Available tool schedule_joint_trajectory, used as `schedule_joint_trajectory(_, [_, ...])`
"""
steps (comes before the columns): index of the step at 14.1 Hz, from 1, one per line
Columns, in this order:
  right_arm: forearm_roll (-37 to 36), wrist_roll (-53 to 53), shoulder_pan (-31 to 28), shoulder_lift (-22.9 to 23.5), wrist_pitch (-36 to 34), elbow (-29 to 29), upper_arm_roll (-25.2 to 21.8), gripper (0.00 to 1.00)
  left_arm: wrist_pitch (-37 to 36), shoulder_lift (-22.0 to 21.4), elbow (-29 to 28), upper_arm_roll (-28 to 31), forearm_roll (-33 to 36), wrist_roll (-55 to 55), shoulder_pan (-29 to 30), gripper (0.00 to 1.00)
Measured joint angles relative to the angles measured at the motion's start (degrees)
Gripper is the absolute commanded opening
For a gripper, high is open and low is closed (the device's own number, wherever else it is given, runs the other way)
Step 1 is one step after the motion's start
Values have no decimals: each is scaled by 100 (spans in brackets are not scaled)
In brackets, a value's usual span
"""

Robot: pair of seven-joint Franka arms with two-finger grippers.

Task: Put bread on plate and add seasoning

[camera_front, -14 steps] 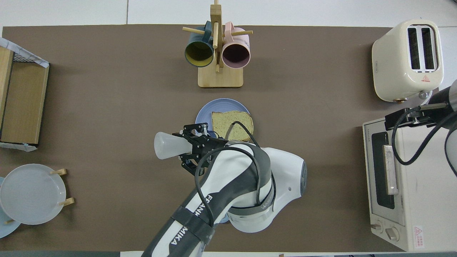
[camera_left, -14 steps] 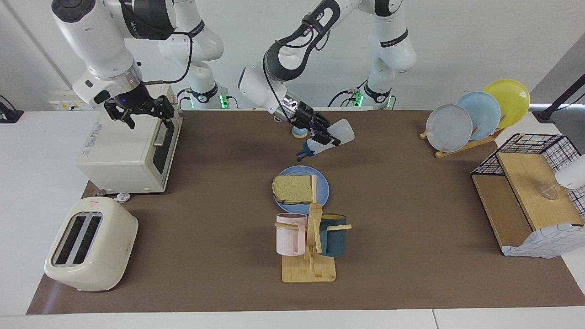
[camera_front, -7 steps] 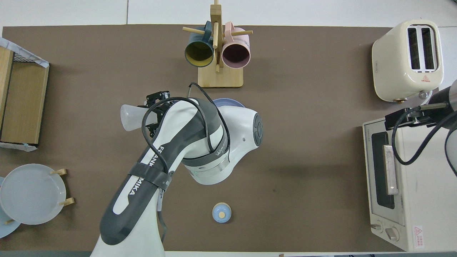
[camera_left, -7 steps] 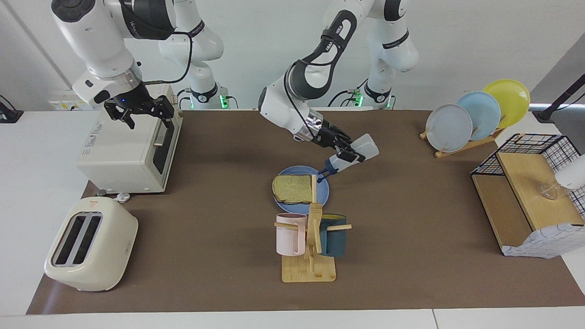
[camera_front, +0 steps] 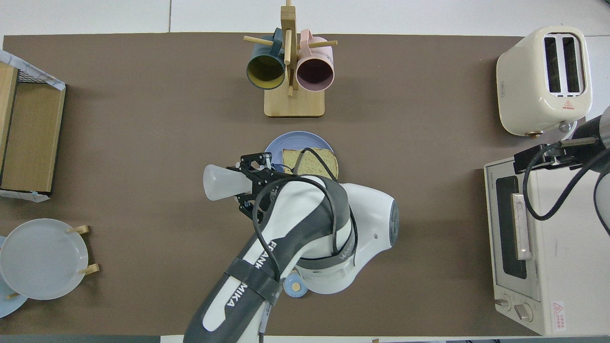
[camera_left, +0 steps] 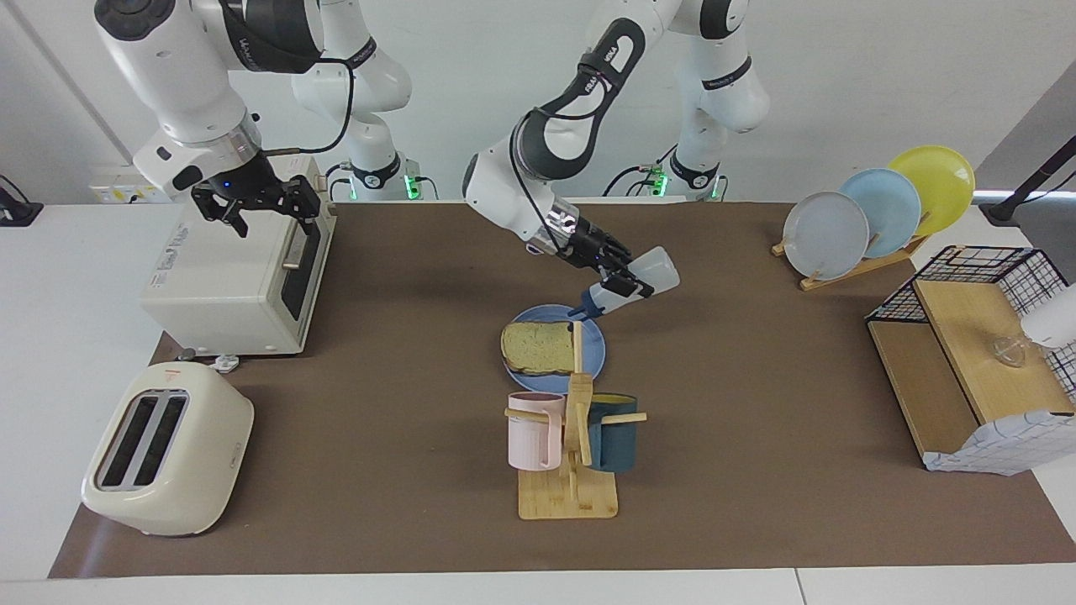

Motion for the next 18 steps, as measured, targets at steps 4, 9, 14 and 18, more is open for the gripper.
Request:
schedule_joint_trajectory(4, [0,0,0,0,0,0,0,100,-318,0,59,-2,-193,-34,-596,0])
schedule_joint_trajectory(9, [0,0,0,0,0,1,0,100,-218,1,60,86,-188,-36,-194,0])
schedule_joint_trajectory(14, [0,0,0,0,0,1,0,100,349,43,-27,113,2,-30,740,0])
schedule_joint_trajectory(18, [0,0,0,0,0,2,0,100,780,82,-44,120,18,-200,1341,0])
